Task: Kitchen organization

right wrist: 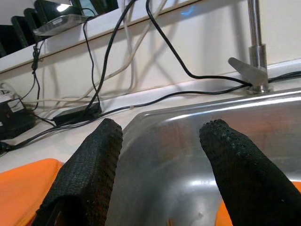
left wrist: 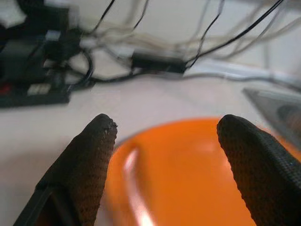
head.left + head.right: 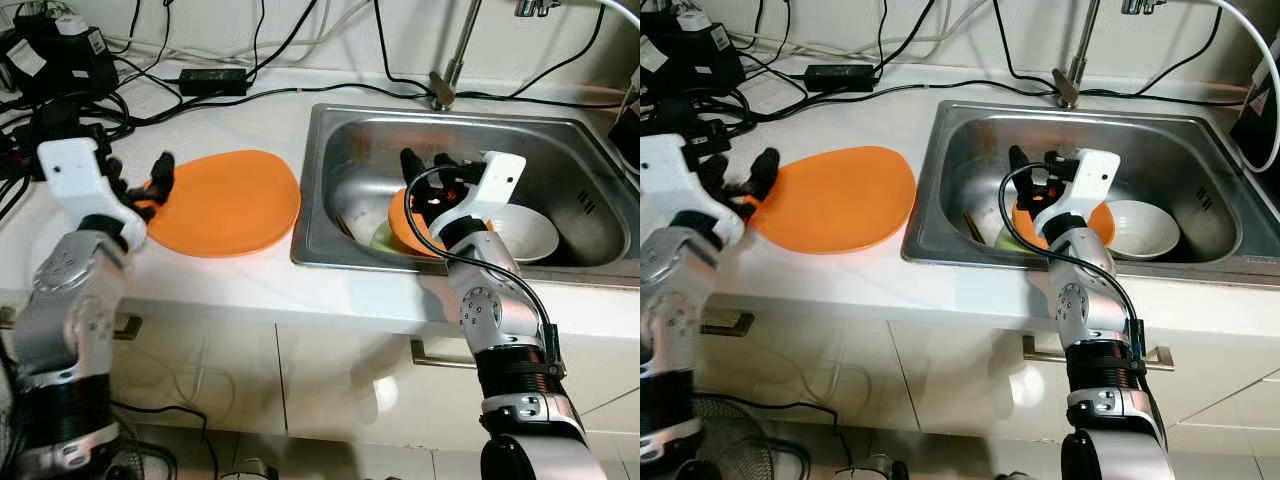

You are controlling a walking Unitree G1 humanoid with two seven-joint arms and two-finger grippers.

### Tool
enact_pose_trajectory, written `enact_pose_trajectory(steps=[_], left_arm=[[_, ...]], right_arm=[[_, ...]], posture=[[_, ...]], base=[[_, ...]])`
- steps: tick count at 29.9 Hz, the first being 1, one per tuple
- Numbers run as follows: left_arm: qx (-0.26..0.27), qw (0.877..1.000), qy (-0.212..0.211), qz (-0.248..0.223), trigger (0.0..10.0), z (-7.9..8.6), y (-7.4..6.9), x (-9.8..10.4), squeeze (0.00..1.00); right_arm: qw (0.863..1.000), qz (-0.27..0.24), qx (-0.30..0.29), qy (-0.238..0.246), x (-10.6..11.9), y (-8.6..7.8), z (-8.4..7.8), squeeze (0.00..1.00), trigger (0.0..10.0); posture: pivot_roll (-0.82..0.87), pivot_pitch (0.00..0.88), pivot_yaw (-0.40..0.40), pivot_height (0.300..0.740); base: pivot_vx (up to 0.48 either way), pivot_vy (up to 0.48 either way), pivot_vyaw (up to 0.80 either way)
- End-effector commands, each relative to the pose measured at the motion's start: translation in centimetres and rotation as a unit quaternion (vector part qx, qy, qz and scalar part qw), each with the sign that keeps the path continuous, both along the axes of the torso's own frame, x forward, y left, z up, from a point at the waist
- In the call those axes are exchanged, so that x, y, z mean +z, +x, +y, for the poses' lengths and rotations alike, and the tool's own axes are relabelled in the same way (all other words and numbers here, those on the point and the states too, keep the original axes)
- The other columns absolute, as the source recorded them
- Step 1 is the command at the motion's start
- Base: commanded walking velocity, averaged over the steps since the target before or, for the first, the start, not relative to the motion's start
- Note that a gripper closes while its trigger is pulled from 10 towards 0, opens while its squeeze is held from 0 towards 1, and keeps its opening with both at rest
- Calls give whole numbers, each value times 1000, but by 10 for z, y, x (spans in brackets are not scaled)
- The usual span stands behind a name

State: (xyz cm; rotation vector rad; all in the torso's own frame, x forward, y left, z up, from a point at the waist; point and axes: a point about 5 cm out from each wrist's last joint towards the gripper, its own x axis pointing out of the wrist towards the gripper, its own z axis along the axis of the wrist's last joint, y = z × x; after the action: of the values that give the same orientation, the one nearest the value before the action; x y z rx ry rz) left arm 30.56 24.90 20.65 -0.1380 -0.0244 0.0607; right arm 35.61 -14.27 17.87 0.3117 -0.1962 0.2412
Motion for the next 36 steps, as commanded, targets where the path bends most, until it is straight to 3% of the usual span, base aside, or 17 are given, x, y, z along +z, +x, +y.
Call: enact_pose_trajectory(steps=[1, 8, 12, 14, 18, 19, 21, 23, 27, 32, 36], left_arm=[[3, 1000, -6, 13, 10000, 4, -6, 3, 0], [21, 997, -20, 67, 10000, 12, -22, -5, 0], [25, 997, -20, 74, 10000, 13, -24, -6, 0], [40, 993, -47, 100, 10000, 16, -29, -10, 0], [44, 990, -62, 117, 10000, 17, -31, -14, 0], [43, 987, -86, 126, 10000, 15, -32, -18, 0], [36, 986, -103, 126, 10000, 13, -31, -19, 0], [15, 982, -149, 118, 10000, 7, -28, -18, 0], [8, 978, -174, 117, 10000, 5, -25, -16, 0], [-4, 964, -233, 127, 10000, 1, -18, -15, 0], [-5, 961, -240, 133, 10000, 1, -16, -15, 0]], right_arm=[[1000, 10, 1, -2, -3, -1, 0, 0, 10000], [1000, 20, 11, -2, -5, 1, 6, 0, 10000], [1000, 20, 13, -3, -5, 2, 7, 0, 10000], [1000, 19, 17, -3, -4, 2, 8, 0, 10000], [1000, 20, 17, -4, -4, 2, 8, 0, 10000], [1000, 21, 18, -4, -5, 2, 8, 0, 10000], [1000, 21, 18, -4, -4, 2, 9, 0, 10000], [1000, 21, 19, -5, -4, 2, 9, 0, 10000], [1000, 20, 19, -5, -3, 2, 8, 0, 10000], [1000, 22, 11, -4, -4, 1, 5, 0, 10000], [1000, 22, 11, -4, -4, 0, 5, 0, 10000]], posture=[[146, 71, -22, 740], [175, 88, -35, 740], [175, 88, -35, 740], [183, 95, -37, 740], [184, 95, -39, 740], [184, 100, -41, 740], [180, 102, -41, 740], [173, 103, -38, 740], [165, 105, -32, 740], [153, 105, -17, 740], [148, 103, -13, 740]], base=[[0, 0, 0], [0, 0, 0], [0, 0, 0], [0, 0, 0], [0, 0, 0], [0, 0, 0], [0, 0, 0], [0, 0, 0], [0, 0, 0], [0, 0, 0], [0, 0, 0]])
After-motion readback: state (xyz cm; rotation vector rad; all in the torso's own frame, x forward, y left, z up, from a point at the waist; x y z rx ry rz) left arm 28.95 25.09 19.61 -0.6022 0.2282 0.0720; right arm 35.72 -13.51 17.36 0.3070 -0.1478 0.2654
